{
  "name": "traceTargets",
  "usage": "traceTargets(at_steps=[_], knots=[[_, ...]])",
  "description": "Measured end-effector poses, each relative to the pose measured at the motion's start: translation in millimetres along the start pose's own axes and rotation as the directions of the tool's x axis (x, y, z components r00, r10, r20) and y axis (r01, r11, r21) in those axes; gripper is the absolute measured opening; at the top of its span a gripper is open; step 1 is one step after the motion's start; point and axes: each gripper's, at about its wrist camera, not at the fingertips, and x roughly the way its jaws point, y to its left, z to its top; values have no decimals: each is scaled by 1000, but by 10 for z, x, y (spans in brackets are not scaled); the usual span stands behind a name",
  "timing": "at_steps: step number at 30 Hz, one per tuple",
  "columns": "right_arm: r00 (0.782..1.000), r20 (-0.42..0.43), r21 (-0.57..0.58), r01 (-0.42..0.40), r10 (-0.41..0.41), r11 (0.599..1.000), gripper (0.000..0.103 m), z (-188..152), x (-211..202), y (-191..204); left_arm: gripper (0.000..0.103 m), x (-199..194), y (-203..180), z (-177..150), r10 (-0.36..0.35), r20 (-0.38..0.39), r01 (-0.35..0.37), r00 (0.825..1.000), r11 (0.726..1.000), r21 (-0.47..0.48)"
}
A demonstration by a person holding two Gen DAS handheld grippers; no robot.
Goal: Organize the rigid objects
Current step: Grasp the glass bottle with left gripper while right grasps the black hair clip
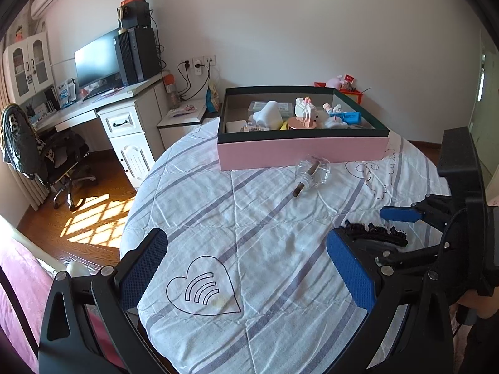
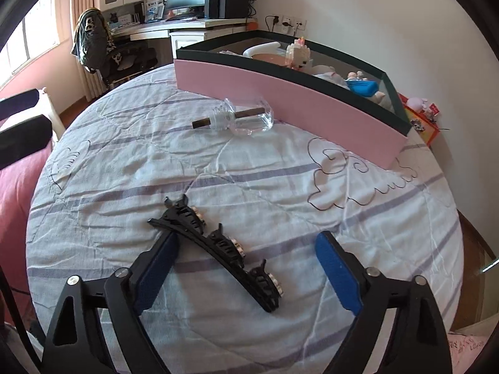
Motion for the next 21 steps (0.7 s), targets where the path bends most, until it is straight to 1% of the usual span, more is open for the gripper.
traceTargets(at_steps=[1, 2, 3, 5, 7, 9, 11, 13, 15, 17, 19, 20, 21], knots=[[1000, 8, 8, 1, -1, 1000, 53, 6, -13, -31, 103, 45, -17, 15, -9, -7, 9, 1000, 1000, 1], [1000, 14, 17, 14, -14, 1000, 29, 11, -18, -65, 103, 95, -40, 33, -16, -16, 17, 1000, 1000, 4], [999, 21, 33, 24, -25, 999, 17, 2, -31, -114, 103, 148, -66, 54, -23, -25, 24, 999, 1000, 7], [999, 36, 90, 26, -29, 996, 17, -26, -46, -247, 103, 271, -137, 105, -50, -43, 51, 998, 998, 21], [998, 44, 170, 29, -37, 985, 17, -51, -67, -404, 103, 425, -244, 166, -71, -68, 74, 995, 996, 46], [996, 46, 239, 59, -71, 969, 17, -51, -73, -554, 103, 569, -350, 243, -61, -92, 68, 994, 995, 77], [994, 54, 295, 77, -97, 952, 17, -62, -88, -685, 103, 690, -464, 320, -72, -87, 82, 994, 990, 111], [992, 52, 344, 92, -117, 935, 17, -77, -90, -796, 103, 864, -558, 403, -51, -112, 67, 992, 988, 137], [993, 53, 367, 80, -107, 927, 17, -74, -82, -857, 103, 1044, -625, 471, -41, -130, 60, 991, 987, 147], [993, 47, 374, 80, -105, 924, 17, -58, -61, -875, 103, 1206, -677, 533, -33, -167, 57, 985, 988, 143], [994, 43, 374, 78, -101, 924, 17, -34, -36, -882, 103, 1305, -725, 583, -40, -163, 64, 986, 988, 142], [994, 42, 376, 77, -99, 923, 17, -26, -23, -890, 101, 1366, -748, 598, -37, -170, 62, 985, 988, 143], [994, 40, 381, 75, -98, 921, 17, -20, -11, -903, 93, 1435, -758, 602, -30, -182, 57, 983, 988, 143]])
